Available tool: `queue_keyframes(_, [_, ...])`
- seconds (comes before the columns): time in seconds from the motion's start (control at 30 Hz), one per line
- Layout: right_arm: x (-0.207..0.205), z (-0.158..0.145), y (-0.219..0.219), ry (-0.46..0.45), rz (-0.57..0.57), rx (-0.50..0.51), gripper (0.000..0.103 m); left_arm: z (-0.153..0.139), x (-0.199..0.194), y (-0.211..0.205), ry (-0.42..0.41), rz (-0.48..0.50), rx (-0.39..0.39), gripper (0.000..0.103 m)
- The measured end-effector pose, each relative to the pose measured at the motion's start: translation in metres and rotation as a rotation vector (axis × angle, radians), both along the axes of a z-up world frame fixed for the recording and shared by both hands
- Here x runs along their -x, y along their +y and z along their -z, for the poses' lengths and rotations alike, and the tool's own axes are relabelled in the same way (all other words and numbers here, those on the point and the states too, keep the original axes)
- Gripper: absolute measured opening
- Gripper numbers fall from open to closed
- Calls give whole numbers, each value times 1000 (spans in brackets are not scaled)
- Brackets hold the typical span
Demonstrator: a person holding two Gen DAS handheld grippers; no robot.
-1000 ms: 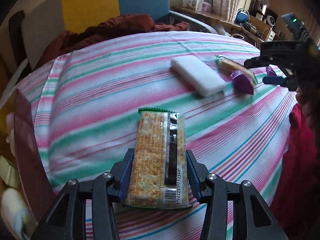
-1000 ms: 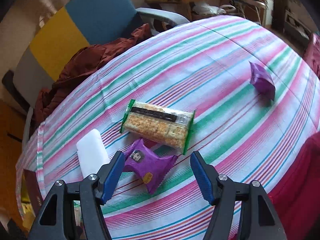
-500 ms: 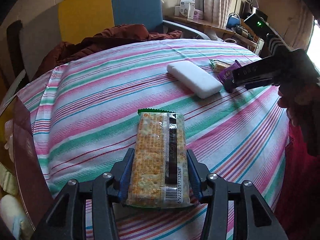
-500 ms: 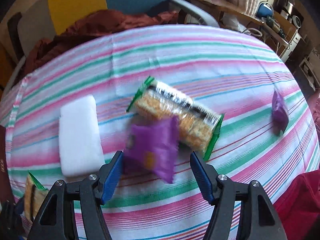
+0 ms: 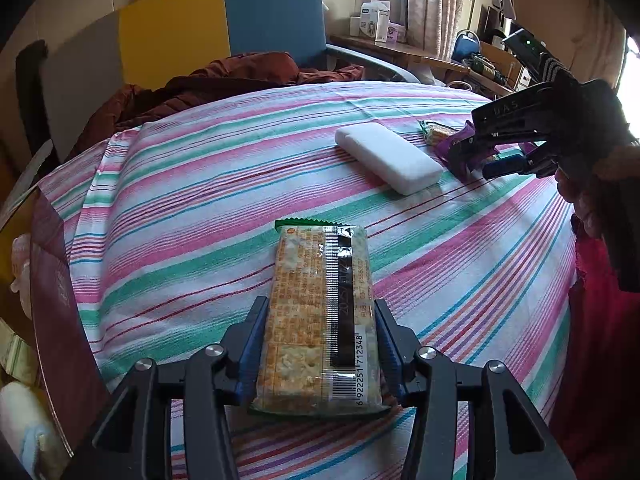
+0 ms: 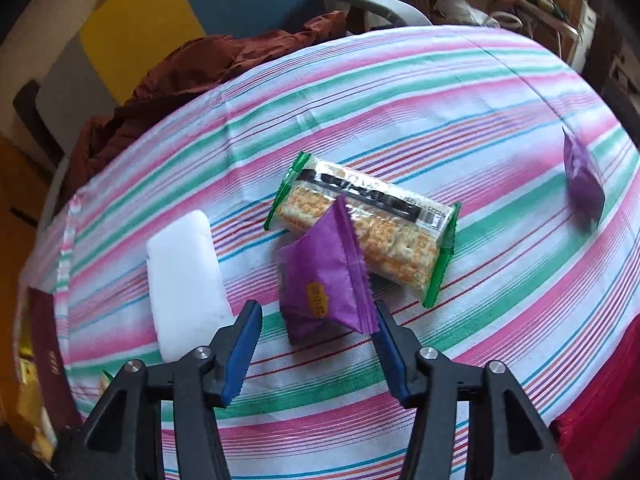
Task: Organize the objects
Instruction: 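Grasp the purple snack packet with the right gripper while the left holds the crackers, then carry cracker packet and purple packet over the gold tray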
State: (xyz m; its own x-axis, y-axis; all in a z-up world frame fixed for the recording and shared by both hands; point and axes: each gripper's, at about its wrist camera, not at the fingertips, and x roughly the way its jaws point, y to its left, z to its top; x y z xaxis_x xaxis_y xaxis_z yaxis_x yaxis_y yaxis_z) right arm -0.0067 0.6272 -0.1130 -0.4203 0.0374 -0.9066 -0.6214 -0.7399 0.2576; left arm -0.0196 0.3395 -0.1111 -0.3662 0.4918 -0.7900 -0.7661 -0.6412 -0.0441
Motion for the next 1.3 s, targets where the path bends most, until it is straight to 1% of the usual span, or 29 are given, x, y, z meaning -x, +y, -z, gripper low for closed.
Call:
queue_keyframes(0.1, [-7,-1,10,35,42,54,56,0,0,-1,-1,-2,-2,52])
queue_keyframes(0.2, [-8,-1,11,40,49,49,55,0,0,0,2,-4,-2,52])
queue_keyframes(0.23, [-8,-2,9,34,43,36,50,0,-1,1,5,-4,-2,52])
queue_keyframes(0.27, [-7,-1,8,31,39,24,38,0,-1,0,7,-4,-2,52])
queue_keyframes(0.3, [-7,-3,6,35,31,13,36,0,-2,0,9,-4,-2,52])
queue_keyframes(0.4, [-6,-7,5,36,26,-34,35,0,-2,0,13,-4,-1,52])
queue_keyframes(0.5, [-8,-12,4,60,22,-38,34,-1,-2,0,9,-2,4,50])
queue_keyframes(0.57, [-6,-18,-1,83,5,-47,34,-2,-2,1,5,-3,11,50])
queue_keyframes(0.67, [-3,-29,-13,136,-50,-55,34,-5,-2,-2,-17,-14,26,50])
queue_keyframes(0.7, [-2,-33,-17,150,-71,-57,34,-7,-2,-4,-29,-22,28,50])
queue_keyframes(0.77, [3,-38,-29,174,-126,-70,34,-17,-4,-11,-46,-32,6,50])
queue_keyframes(0.93, [10,-49,-57,209,-245,-102,34,-55,-13,-34,-13,-47,-63,50])
queue_keyframes(1.0, [10,-52,-64,216,-269,-104,35,-67,-15,-45,1,-66,-74,50])
queue_keyframes(1.07, [10,-53,-72,220,-289,-106,34,-75,-13,-58,-5,-88,-86,50])
queue_keyframes(1.3, [16,-59,-99,217,-360,-109,34,-95,-11,-106,13,-168,-125,50])
